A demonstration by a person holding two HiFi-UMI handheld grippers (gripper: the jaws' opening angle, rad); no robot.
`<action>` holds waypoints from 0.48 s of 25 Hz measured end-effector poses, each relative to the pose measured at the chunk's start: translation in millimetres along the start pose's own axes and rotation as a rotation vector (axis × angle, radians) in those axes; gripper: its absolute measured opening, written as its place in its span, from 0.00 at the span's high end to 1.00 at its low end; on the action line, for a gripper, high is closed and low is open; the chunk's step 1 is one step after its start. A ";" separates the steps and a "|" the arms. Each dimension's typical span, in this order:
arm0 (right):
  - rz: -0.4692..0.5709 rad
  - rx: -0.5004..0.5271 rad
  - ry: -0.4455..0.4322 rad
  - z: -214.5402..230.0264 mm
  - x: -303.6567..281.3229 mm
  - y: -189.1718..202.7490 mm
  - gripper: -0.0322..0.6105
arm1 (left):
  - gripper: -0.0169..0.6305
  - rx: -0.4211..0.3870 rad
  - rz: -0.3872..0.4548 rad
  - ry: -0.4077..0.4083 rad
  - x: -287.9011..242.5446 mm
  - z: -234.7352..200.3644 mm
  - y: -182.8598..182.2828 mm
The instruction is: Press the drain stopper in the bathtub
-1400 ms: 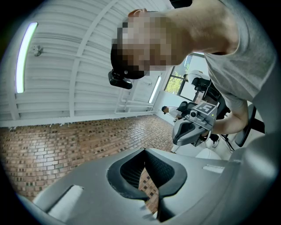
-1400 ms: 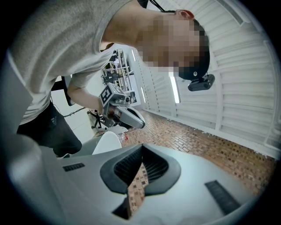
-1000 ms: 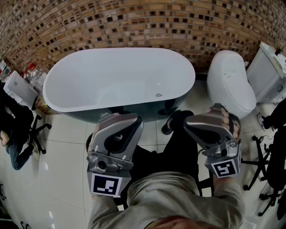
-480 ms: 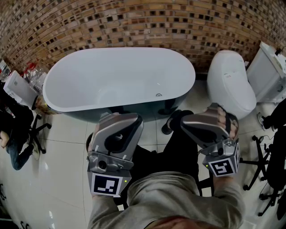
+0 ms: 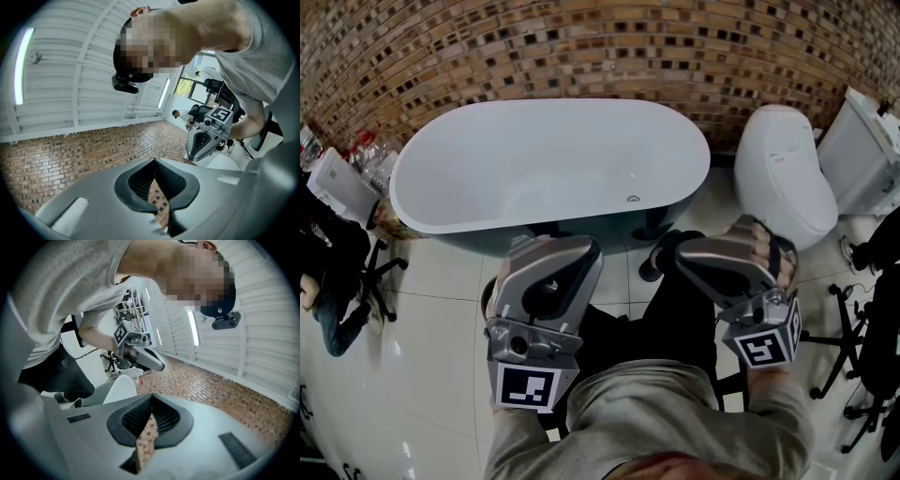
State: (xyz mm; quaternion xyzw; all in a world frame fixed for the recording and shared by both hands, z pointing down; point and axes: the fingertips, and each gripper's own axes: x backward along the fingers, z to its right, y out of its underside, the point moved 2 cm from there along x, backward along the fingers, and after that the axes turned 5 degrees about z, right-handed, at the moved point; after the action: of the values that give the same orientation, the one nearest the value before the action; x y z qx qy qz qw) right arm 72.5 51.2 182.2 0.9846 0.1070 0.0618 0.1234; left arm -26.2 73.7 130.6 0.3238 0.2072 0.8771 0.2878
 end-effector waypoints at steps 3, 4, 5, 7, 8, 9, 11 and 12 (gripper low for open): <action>-0.012 0.007 -0.014 -3.9 -1.4 3.3 0.95 | 0.97 -0.014 -0.005 0.002 -0.9 2.1 0.4; -0.018 0.012 -0.020 -5.7 -2.2 4.6 0.95 | 0.97 -0.020 -0.006 0.003 -1.1 2.9 0.7; -0.024 0.016 -0.028 -7.5 -3.0 6.0 0.95 | 0.97 -0.026 -0.009 0.005 -1.5 3.7 1.0; -0.036 0.024 -0.041 -10.6 -5.1 8.9 0.95 | 0.97 -0.041 -0.015 0.007 -2.3 4.9 2.1; -0.044 0.029 -0.046 -11.8 -6.3 10.5 0.95 | 0.97 -0.048 -0.018 0.008 -2.6 5.3 2.6; -0.053 0.035 -0.052 -13.3 -7.4 12.3 0.95 | 0.97 -0.056 -0.021 0.010 -3.0 5.5 2.8; -0.078 0.046 -0.066 -18.7 -7.9 17.6 0.95 | 0.97 -0.069 -0.024 0.014 -3.7 6.3 2.8; -0.092 0.050 -0.075 -22.5 -7.2 20.6 0.95 | 0.97 -0.075 -0.025 0.015 -3.8 7.0 2.6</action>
State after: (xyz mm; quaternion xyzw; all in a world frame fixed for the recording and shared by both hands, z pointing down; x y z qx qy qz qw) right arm 66.3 35.3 208.4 0.9830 0.1491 0.0166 0.1055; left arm -20.0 70.5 135.2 0.3034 0.1803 0.8832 0.3090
